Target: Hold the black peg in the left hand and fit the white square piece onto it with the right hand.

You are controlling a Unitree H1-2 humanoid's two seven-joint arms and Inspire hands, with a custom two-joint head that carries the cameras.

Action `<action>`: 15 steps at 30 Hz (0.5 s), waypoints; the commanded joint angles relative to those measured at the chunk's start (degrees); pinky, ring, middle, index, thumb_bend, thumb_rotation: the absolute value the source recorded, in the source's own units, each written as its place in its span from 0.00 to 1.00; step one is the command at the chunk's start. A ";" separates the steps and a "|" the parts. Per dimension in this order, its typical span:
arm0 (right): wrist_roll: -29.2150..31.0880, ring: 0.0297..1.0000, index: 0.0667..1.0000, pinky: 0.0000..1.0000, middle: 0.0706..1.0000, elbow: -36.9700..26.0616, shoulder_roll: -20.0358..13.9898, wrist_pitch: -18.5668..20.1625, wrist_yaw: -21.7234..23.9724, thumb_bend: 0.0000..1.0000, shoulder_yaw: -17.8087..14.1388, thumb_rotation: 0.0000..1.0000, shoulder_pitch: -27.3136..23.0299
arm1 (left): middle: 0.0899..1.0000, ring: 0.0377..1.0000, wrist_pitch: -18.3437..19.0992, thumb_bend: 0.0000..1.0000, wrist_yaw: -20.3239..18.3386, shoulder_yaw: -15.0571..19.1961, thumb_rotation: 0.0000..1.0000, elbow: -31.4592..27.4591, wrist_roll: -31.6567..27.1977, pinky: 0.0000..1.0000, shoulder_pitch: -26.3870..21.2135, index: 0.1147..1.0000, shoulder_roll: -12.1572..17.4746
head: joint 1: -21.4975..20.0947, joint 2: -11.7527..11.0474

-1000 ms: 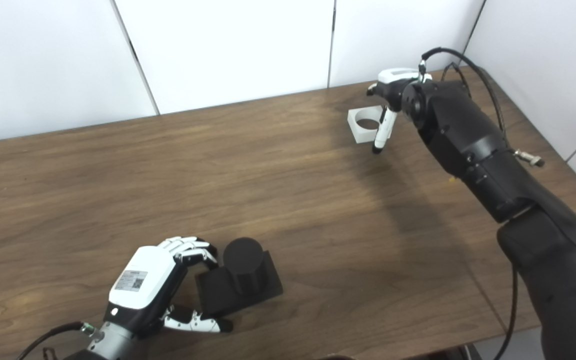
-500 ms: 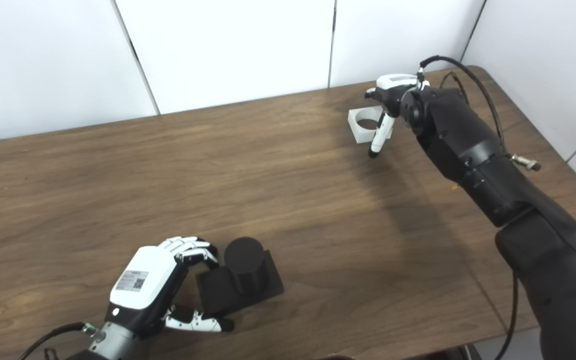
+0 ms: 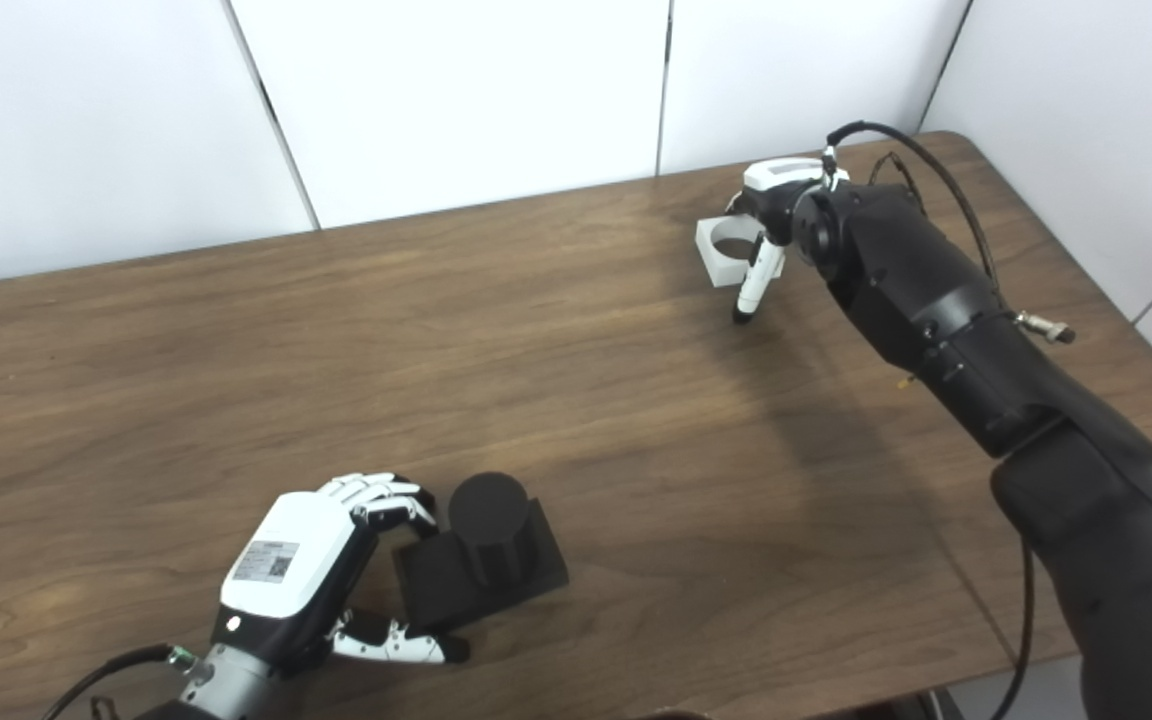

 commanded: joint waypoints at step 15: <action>0.14 1.00 0.46 1.00 0.94 -0.96 -1.64 -4.66 -8.70 0.56 -1.60 0.15 0.19 | 0.73 0.81 1.97 0.52 -3.96 -1.45 0.05 0.58 3.41 0.83 0.68 0.42 0.32 | -0.19 0.46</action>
